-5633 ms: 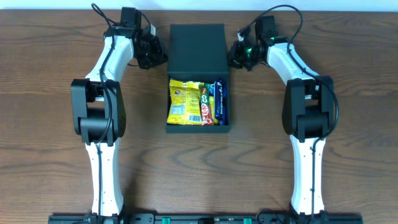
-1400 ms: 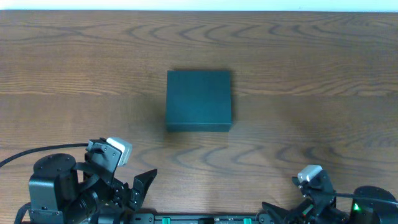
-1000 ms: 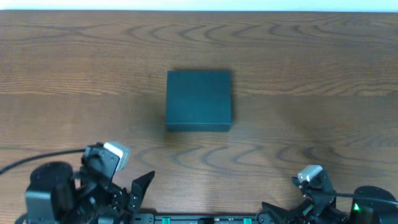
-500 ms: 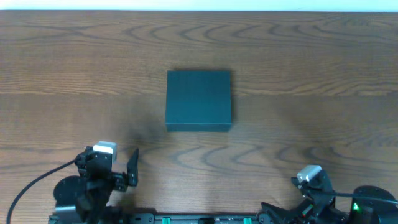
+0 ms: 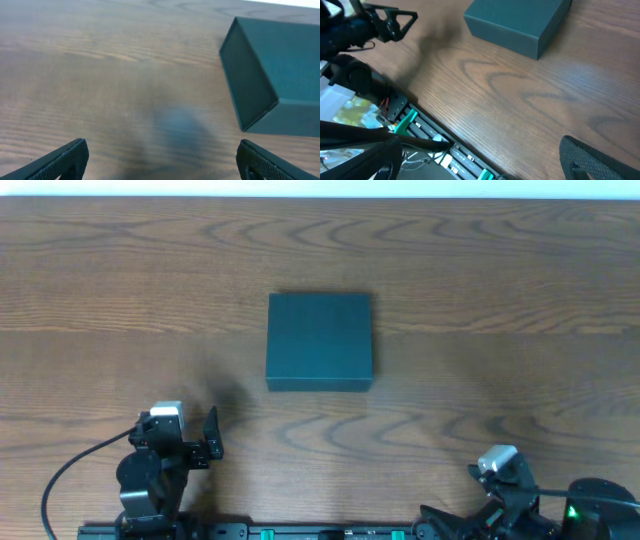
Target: Pack container
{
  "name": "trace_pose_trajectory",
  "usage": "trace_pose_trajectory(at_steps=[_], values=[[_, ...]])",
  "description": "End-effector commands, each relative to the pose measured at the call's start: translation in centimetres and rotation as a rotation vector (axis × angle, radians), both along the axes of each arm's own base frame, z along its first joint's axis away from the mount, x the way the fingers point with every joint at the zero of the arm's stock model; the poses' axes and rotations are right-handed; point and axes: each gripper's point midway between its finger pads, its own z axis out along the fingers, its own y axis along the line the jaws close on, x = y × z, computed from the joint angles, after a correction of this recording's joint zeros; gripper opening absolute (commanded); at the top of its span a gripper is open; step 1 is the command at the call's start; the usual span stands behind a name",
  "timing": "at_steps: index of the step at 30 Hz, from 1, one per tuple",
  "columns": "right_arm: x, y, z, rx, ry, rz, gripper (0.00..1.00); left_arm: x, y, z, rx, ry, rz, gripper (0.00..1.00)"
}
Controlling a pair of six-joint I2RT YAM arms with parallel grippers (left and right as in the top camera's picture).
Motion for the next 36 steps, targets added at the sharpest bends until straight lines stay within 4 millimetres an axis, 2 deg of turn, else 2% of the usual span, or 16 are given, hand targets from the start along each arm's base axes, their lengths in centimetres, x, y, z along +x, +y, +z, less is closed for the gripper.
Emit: trace_pose_trajectory(at_steps=[1,36], values=[[-0.23,0.14,0.08,0.011,0.003,0.006,0.99,0.08,0.57,-0.23,0.0,-0.013,0.036,0.95],[-0.23,0.14,0.08,0.011,0.003,0.006,0.99,0.06,0.85,-0.3,0.008,-0.01,0.05,0.95]])
